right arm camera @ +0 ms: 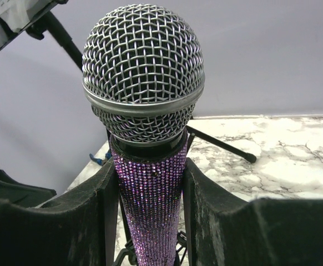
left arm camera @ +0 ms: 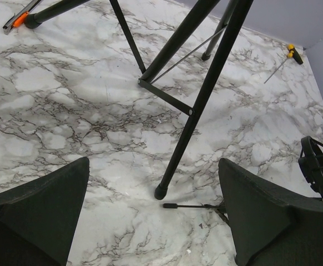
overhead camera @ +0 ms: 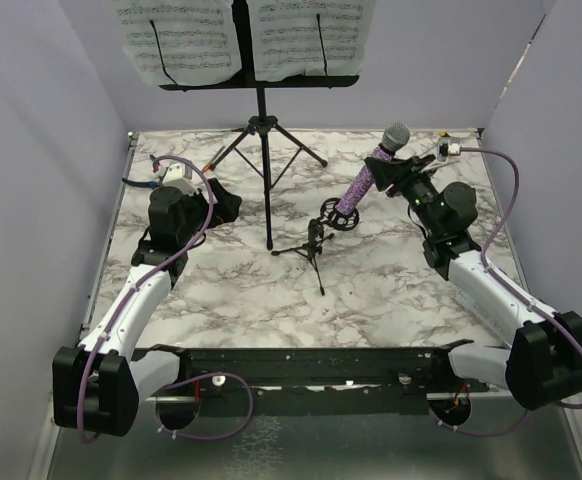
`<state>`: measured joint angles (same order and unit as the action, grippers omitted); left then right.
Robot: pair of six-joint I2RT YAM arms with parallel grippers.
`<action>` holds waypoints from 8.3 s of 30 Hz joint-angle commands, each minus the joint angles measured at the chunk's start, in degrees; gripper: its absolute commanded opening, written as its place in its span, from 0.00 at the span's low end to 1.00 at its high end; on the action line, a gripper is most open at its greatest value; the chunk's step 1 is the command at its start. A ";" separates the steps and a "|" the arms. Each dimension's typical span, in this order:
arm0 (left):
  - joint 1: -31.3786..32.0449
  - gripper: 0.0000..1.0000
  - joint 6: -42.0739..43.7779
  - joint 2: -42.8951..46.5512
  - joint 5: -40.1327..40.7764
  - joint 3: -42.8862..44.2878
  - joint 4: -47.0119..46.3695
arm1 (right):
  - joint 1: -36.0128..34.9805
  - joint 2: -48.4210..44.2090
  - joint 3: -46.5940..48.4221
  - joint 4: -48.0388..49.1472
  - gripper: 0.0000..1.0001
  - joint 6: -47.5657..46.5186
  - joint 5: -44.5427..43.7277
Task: Set up the instrument practice props
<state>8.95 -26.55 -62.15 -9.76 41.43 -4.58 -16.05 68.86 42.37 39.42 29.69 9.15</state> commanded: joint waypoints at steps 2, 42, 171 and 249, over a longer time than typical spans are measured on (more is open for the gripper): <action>-0.68 0.98 -0.69 -0.02 -1.80 -0.91 -1.12 | 0.19 1.96 4.24 1.40 0.00 -5.26 8.06; -1.66 0.98 -2.22 -0.53 -3.91 -1.59 -2.66 | 0.06 7.10 -7.02 19.78 0.00 -7.53 22.74; 10.71 0.99 6.74 0.87 17.99 3.49 8.18 | 14.70 -6.54 4.41 -26.22 1.00 2.74 0.19; 0.10 0.99 30.38 -27.91 21.53 -26.52 -64.94 | 18.26 19.17 -30.30 34.75 1.00 -28.66 -12.92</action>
<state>10.79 6.20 -88.36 14.35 12.86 -70.96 1.98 88.75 5.69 82.56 2.70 -3.81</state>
